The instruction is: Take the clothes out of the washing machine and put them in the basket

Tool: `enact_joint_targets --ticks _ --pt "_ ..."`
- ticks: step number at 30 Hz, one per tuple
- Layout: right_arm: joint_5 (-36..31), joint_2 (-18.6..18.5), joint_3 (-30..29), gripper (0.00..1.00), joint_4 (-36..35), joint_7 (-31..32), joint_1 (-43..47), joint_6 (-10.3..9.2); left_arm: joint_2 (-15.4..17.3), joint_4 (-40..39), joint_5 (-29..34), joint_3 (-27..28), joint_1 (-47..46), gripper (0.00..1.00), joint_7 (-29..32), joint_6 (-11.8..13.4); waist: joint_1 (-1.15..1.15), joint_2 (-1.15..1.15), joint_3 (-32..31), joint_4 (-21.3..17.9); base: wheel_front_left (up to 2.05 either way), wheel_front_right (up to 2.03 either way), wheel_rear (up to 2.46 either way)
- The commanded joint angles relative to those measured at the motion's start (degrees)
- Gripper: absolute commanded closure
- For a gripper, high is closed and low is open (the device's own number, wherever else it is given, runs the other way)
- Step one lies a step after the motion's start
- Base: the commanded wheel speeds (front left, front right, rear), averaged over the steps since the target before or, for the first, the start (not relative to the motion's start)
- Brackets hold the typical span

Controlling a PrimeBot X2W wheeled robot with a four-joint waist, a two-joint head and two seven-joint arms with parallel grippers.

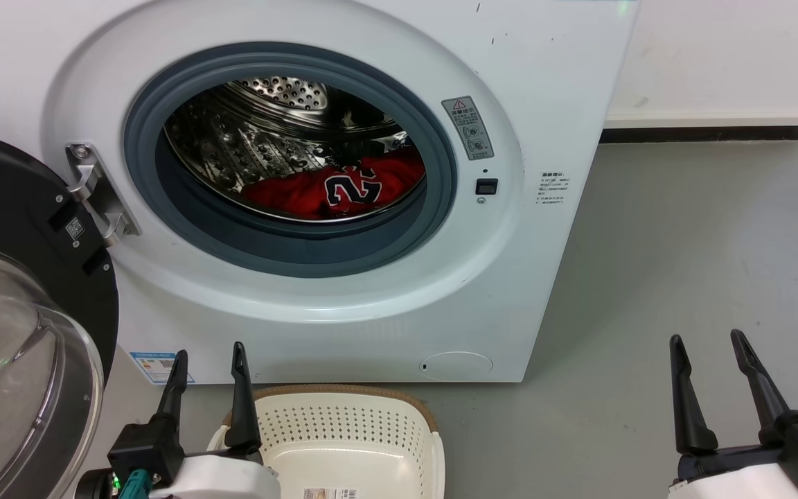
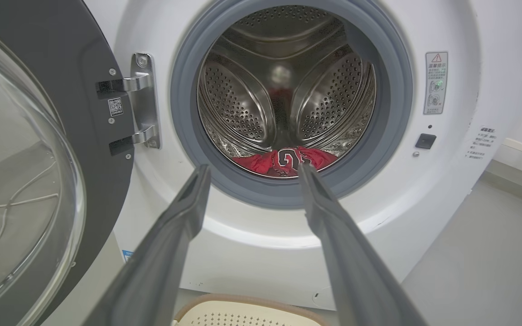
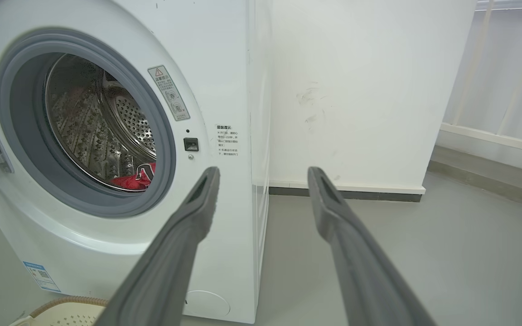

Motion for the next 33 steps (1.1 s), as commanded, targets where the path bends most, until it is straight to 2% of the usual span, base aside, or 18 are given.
enact_joint_targets --ticks 1,14,33 --pt "-1.1 -0.2 0.0 0.00 -0.6 -0.4 0.4 -0.02 0.1 -0.2 1.0 0.0 0.6 0.00 -0.5 0.3 0.00 0.00 0.0 0.0 0.00 0.00 0.00" --pt "-5.2 -0.1 0.0 0.00 -0.2 -1.9 1.8 -0.02 0.1 1.0 5.5 -0.3 1.4 0.00 -2.0 1.0 0.00 0.00 -0.1 -0.1 0.00 0.00 0.00" --pt "-3.8 -0.1 0.0 0.00 1.3 -1.9 1.5 -0.02 0.1 2.4 5.1 -0.1 1.6 0.00 -1.9 1.5 0.00 0.00 -0.5 -0.3 0.00 0.00 0.00"
